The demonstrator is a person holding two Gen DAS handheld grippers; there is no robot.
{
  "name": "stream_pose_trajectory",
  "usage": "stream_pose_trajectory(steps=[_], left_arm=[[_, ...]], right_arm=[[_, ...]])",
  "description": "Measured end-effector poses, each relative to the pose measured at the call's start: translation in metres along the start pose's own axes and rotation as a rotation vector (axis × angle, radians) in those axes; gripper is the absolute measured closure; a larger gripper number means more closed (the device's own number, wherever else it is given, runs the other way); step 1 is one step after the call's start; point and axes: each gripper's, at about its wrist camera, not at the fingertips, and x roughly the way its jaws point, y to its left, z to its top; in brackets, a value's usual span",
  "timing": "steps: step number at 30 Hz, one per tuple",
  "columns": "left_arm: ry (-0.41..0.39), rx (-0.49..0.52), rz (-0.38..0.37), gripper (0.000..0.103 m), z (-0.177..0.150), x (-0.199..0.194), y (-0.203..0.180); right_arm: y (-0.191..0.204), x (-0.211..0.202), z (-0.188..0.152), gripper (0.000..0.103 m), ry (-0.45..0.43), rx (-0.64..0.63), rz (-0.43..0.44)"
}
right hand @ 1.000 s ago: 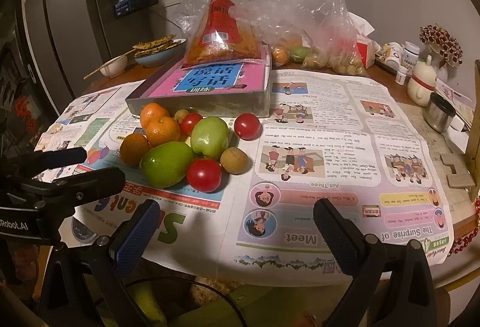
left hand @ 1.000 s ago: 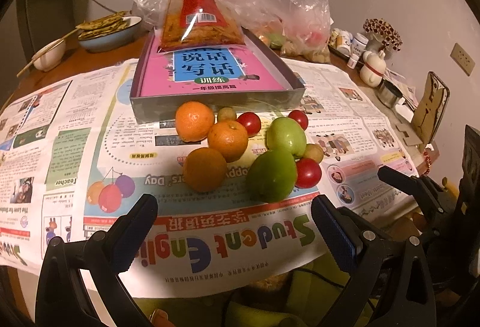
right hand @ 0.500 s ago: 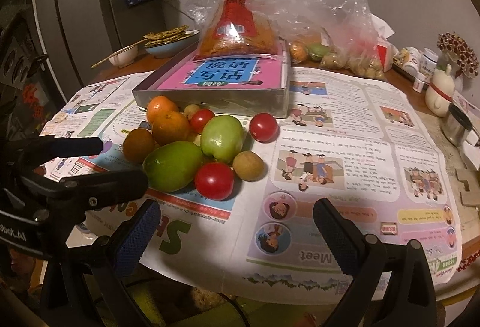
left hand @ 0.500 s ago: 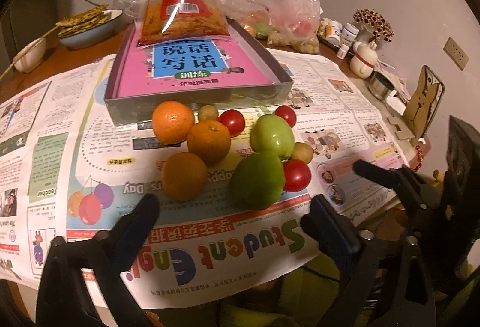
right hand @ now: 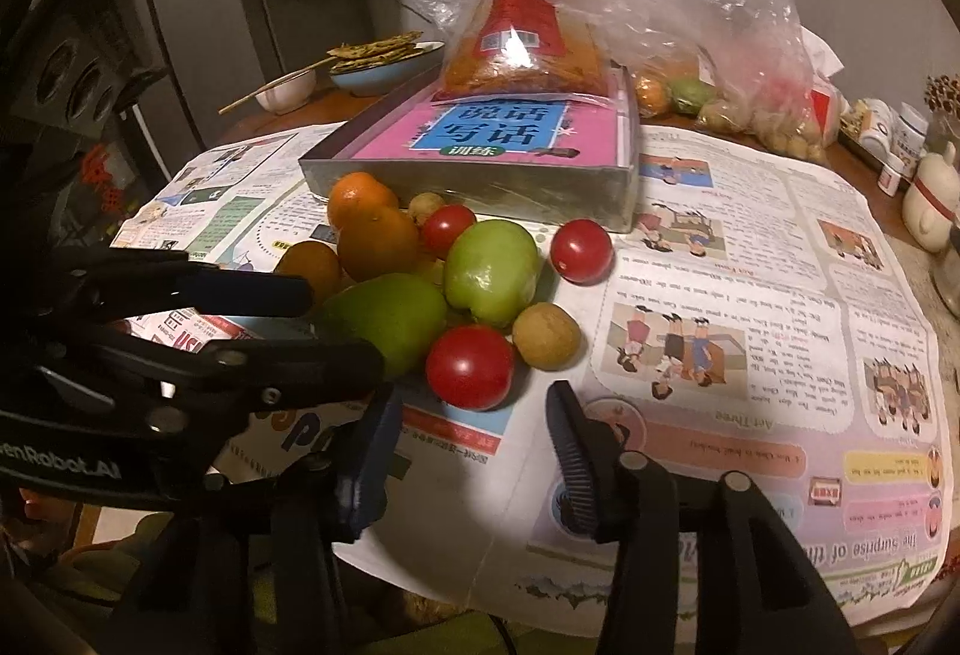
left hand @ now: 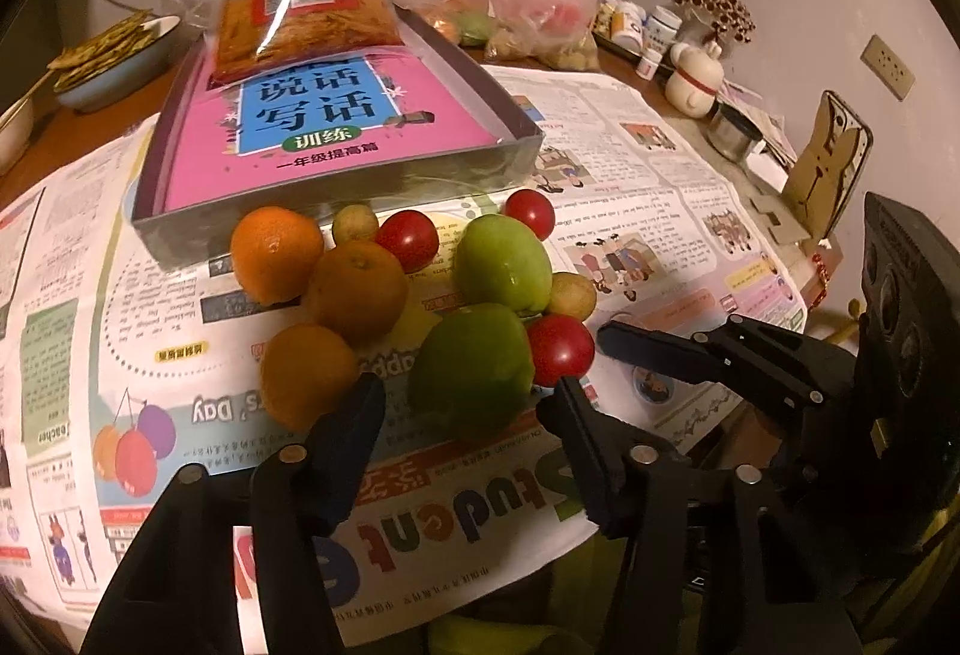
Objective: Organize fruits
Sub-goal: 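Grasp the green apple with the left tool while the right tool grasps a red cherry tomato, then carry the apple with the left tool onto the pink book while the right tool places the tomato there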
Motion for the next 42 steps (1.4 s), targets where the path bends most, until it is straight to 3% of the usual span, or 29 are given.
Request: stream_pose_trajectory(steps=[4,6,16,24,35,42], left_arm=[[0.024,0.004,-0.010,0.050,0.003,0.005,0.004],[0.040,0.006,-0.036,0.054,0.005,0.007,0.006],[0.084,0.022,-0.056,0.056,0.016,0.016,0.006],[0.103,-0.024,-0.096,0.057,0.017,0.018,0.012],[0.052,-0.043,-0.132,0.057,0.017,-0.002,0.010],[-0.026,-0.056,-0.092,0.057,0.029,-0.025,0.020]], right_arm=[[0.003,0.004,0.001,0.067,0.002,-0.029,0.014],[0.003,0.006,0.002,0.068,-0.001,-0.043,0.010],[-0.001,0.011,0.005,0.070,-0.013,-0.072,0.007],[-0.007,0.005,0.000,0.070,-0.027,-0.054,0.031],[-0.019,-0.019,0.001,0.070,-0.063,0.001,0.026],[-0.023,-0.027,0.016,0.070,-0.098,0.001,0.006]])
